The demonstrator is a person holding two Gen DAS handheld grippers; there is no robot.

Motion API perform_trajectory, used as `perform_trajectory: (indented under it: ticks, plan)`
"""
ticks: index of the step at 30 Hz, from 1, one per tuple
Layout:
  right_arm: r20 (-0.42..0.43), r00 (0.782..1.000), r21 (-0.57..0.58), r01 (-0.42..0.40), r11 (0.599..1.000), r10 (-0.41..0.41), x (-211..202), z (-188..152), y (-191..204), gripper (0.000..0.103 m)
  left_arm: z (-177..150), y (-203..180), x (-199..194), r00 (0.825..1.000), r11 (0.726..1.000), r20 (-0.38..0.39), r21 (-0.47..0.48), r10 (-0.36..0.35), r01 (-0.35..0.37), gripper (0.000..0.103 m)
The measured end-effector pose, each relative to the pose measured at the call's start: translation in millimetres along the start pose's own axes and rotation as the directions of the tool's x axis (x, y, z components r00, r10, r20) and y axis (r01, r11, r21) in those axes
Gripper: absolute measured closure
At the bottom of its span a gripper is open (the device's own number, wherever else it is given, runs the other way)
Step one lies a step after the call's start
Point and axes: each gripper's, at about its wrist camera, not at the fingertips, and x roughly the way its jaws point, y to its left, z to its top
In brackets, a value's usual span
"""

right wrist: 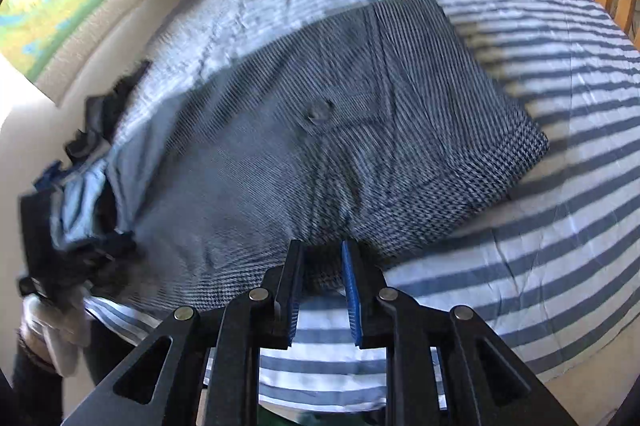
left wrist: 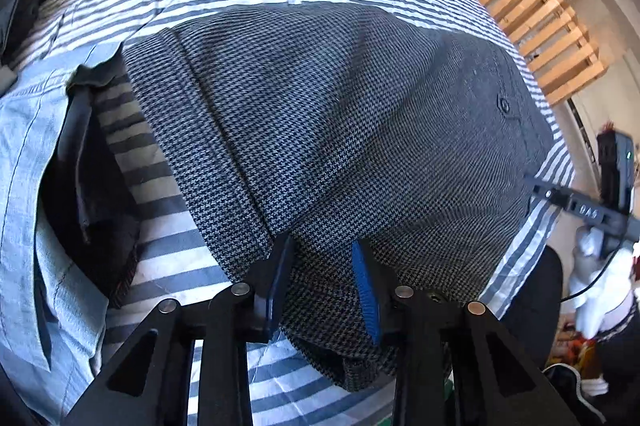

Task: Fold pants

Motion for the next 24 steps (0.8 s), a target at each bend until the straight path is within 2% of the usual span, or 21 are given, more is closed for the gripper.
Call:
perform_trajectory:
  ticks: [3,5,8,11,14,15,17,19,20,22,24]
  plan:
    - [0.020,0.999,-0.022,-0.029,0.999,0.029,-10.9,-0.6,-3.8,0.086,11.8,-16.6,-29.0,0.997,1.000,0.073,0.012,0.015,-0.016,0.069]
    - [0.085,0.992,-0.027,-0.094,0.995,0.096,-30.2,10.8,0.8,0.086,30.7,-37.1,-42.3,0.993,0.999,0.113,0.046,-0.019,0.014,0.068]
    - [0.150,0.979,-0.082,-0.127,0.989,0.138,-41.5,41.6,25.8,0.086,70.5,-73.7,-44.0,0.988,0.995,0.146,0.091,-0.059,0.046,0.068]
    - [0.175,0.968,-0.101,-0.162,0.982,0.178,-36.7,82.6,41.9,0.085,113.4,-101.2,-17.2,0.985,0.991,0.129,0.095,-0.111,0.099,0.068]
    - [0.151,0.971,-0.056,-0.176,0.983,0.183,-10.8,109.1,39.6,0.085,151.3,-113.7,23.9,0.985,0.988,0.084,0.060,-0.149,0.144,0.068]
    - [0.133,0.974,-0.033,-0.181,0.983,0.184,-1.9,112.7,33.6,0.085,158.4,-112.1,38.1,0.988,0.990,0.077,0.057,-0.134,0.130,0.068]
    - [0.092,0.985,0.005,-0.149,0.989,0.148,18.7,114.8,21.4,0.085,165.4,-102.7,66.2,0.997,0.998,0.072,0.060,-0.036,0.032,0.068]
    - [0.048,0.993,0.041,-0.107,0.993,0.105,38.2,111.0,4.4,0.086,170.2,-90.2,98.4,0.995,0.994,0.063,0.071,0.079,-0.084,0.080]
    - [0.032,0.990,0.061,-0.136,0.989,0.134,44.4,109.1,-4.1,0.089,170.8,-85.3,105.3,0.994,0.994,0.056,0.057,0.090,-0.093,0.087]
    - [0.028,0.979,0.084,-0.203,0.976,0.201,41.3,108.1,-15.4,0.089,172.9,-82.7,100.2,0.996,0.998,0.074,0.026,0.058,-0.060,0.087]
    - [0.036,0.968,0.084,-0.251,0.964,0.249,22.8,107.3,-23.7,0.084,171.9,-85.8,84.0,0.995,0.999,0.091,0.011,0.045,-0.046,0.084]
